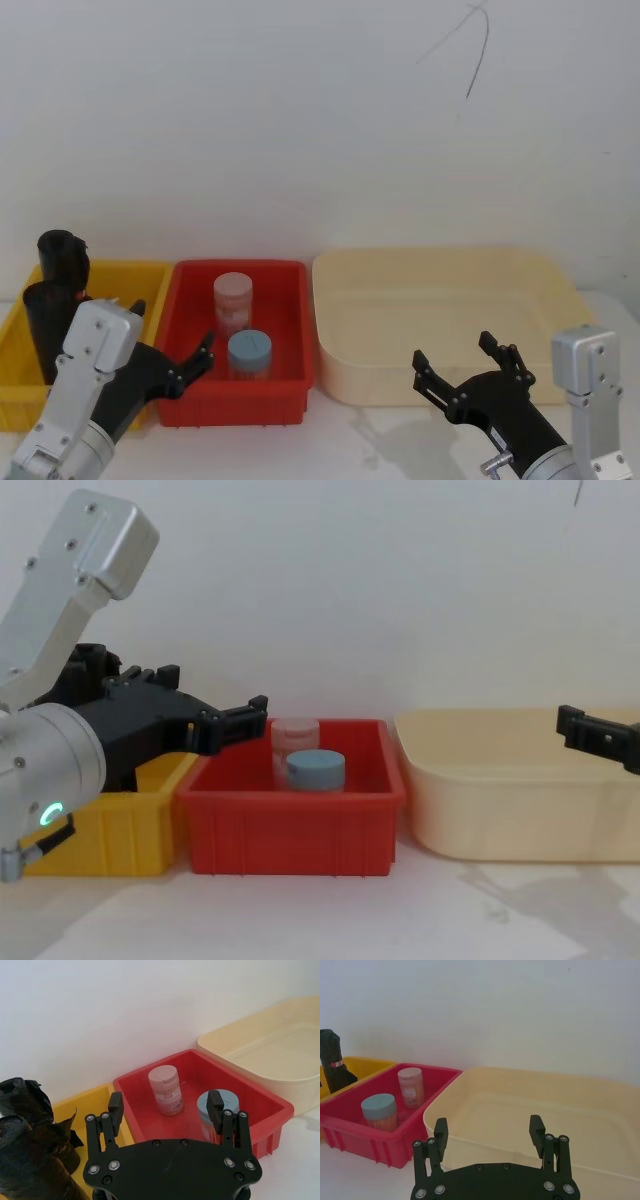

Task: Pick up the garbage bag with the one hand and transfer it to the other hand.

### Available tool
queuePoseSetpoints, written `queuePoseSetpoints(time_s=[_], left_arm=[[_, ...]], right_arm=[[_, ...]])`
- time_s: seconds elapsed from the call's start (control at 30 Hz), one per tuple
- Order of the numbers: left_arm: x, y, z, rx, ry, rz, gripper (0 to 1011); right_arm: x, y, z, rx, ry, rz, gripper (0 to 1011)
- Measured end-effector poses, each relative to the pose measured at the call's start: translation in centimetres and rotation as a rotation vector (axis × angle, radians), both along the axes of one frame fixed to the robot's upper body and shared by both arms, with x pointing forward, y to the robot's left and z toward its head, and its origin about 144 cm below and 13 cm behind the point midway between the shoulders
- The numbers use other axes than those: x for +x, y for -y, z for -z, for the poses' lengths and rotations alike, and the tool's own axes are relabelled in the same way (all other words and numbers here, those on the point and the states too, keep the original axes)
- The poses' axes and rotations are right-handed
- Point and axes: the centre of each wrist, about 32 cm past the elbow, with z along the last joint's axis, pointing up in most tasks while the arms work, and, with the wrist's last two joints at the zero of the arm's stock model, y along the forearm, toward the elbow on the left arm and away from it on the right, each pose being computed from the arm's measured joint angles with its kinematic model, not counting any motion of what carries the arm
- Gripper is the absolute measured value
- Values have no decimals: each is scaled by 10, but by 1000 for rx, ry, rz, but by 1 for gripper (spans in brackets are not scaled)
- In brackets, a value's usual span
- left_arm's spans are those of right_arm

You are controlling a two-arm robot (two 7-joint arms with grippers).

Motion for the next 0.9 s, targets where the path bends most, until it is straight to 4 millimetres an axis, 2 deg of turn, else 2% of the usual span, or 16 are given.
queuePoseSetpoints(time_s=[0.9], left_arm=[[0, 0, 0, 0, 0, 0, 1001]], right_arm=[[0, 0, 0, 0, 0, 0, 1000]])
